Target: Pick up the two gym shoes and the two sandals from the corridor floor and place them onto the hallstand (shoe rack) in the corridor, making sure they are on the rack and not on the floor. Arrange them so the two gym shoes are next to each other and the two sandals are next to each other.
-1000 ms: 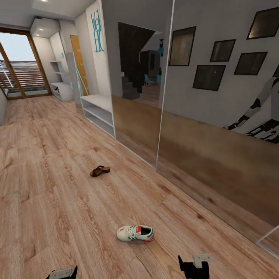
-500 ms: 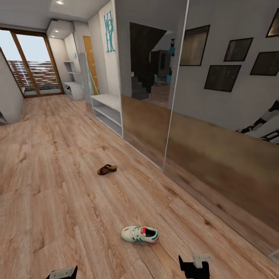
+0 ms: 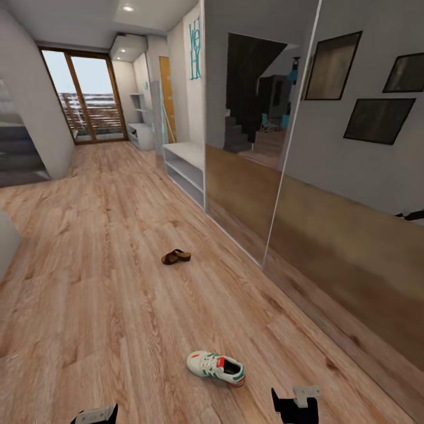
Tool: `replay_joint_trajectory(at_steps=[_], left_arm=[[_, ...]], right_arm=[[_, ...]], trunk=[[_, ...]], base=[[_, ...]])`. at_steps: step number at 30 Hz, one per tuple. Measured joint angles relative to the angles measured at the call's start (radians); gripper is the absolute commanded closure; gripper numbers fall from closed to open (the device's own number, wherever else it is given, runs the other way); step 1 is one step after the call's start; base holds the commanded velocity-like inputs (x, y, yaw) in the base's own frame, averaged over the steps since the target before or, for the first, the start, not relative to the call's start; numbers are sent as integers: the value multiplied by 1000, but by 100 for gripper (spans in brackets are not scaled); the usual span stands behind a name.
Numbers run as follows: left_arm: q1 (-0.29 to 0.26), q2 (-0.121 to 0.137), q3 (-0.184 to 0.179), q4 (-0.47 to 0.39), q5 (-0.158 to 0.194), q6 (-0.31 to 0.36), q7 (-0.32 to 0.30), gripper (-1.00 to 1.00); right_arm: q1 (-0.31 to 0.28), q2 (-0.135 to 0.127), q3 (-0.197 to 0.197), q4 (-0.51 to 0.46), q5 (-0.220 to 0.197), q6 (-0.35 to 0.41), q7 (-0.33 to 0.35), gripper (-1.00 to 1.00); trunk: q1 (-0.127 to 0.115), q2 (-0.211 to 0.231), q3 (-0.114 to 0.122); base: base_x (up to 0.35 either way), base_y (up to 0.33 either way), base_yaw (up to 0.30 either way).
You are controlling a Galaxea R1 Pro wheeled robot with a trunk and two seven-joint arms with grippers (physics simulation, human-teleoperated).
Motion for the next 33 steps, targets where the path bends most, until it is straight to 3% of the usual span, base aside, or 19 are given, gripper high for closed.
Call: replay_joint_trajectory(at_steps=[19,33], left_arm=[[0,1,1,0,0,0,0,-100],[0,1,1,0,1,0,0,-100]], right_arm=[[0,0,-1,-1,0,0,0,-100],[0,0,-2,-4,-1,0,0,-100]], trunk=[[0,0,0],[0,0,0]], base=[[-23,-267,268],[-148,-249,39]])
